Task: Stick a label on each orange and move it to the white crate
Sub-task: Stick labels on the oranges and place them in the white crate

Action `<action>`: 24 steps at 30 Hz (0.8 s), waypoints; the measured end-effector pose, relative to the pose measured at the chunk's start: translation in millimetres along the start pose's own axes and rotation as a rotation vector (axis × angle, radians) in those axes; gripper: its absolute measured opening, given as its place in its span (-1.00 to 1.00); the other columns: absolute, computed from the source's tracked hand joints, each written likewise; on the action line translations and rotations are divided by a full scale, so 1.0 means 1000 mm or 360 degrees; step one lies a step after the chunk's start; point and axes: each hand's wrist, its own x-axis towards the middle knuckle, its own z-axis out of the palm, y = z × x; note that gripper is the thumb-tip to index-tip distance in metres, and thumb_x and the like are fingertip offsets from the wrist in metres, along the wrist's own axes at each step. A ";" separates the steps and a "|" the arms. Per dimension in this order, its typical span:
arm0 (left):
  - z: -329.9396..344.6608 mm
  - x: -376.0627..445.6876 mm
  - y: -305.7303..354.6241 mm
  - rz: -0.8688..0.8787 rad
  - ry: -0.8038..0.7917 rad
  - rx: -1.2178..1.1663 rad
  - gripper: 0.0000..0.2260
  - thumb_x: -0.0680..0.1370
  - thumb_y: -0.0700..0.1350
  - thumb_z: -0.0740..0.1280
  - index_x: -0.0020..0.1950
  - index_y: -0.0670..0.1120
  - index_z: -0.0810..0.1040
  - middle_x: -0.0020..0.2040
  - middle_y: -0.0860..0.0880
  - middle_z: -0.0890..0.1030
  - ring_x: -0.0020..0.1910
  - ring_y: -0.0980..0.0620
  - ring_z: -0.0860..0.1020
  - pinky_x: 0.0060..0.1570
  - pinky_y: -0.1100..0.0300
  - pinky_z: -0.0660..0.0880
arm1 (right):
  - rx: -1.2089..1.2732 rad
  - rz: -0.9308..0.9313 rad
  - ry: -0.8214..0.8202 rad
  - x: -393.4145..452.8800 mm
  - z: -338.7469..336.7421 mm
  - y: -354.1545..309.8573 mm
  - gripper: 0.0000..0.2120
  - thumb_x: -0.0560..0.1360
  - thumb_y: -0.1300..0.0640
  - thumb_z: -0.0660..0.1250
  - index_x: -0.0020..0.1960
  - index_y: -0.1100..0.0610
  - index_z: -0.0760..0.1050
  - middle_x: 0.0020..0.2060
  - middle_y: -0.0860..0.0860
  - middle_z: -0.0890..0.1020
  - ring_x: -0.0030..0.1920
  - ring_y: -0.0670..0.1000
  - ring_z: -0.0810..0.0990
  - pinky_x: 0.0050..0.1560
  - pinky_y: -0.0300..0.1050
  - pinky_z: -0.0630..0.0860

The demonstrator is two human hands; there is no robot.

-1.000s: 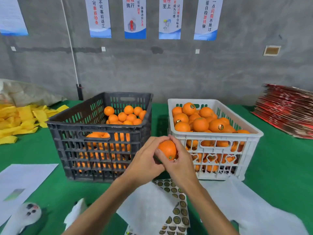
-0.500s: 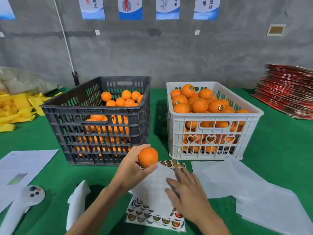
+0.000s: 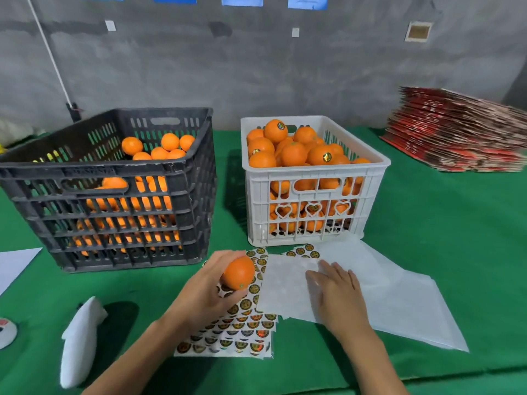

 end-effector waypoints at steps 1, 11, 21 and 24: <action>-0.001 -0.001 0.001 0.0021 -0.0010 0.0039 -0.35 0.49 0.27 0.48 0.49 0.43 0.22 0.41 0.45 0.27 0.31 0.42 0.39 0.27 0.30 0.44 | 0.0017 0.0040 0.0016 0.001 -0.002 0.002 -0.59 0.72 0.00 -0.03 0.47 -0.14 0.43 0.61 -0.03 0.22 0.62 0.07 0.12 0.61 0.01 -0.07; 0.009 0.002 0.002 -0.0147 0.0170 -0.0365 -0.36 0.51 0.25 0.48 0.51 0.36 0.26 0.40 0.40 0.34 0.30 0.31 0.48 0.23 0.13 0.57 | 0.0198 -0.0431 -0.0239 -0.009 0.016 -0.036 -0.22 0.55 -0.53 -0.17 0.62 -0.14 0.14 0.64 -0.06 0.08 0.63 -0.04 -0.02 0.59 -0.03 -0.27; 0.021 0.042 0.011 -0.0247 -0.0138 -0.0406 -0.38 0.52 0.32 0.41 0.44 0.49 0.11 0.45 0.20 0.36 0.32 0.18 0.51 0.32 0.15 0.51 | 0.0343 -0.0427 -0.0036 -0.010 0.010 -0.021 -0.39 0.62 -0.43 -0.02 0.53 -0.15 0.35 0.48 -0.24 0.41 0.47 -0.23 0.30 0.59 -0.15 0.02; 0.031 0.046 0.008 -0.0217 -0.0248 -0.0353 -0.37 0.50 0.39 0.37 0.43 0.54 0.06 0.44 0.28 0.32 0.33 0.22 0.47 0.27 0.33 0.41 | 0.0343 -0.0340 0.0127 -0.009 0.006 -0.015 -0.51 0.66 -0.32 0.05 0.41 -0.11 0.48 0.29 -0.21 0.59 0.29 -0.16 0.49 0.54 -0.13 0.17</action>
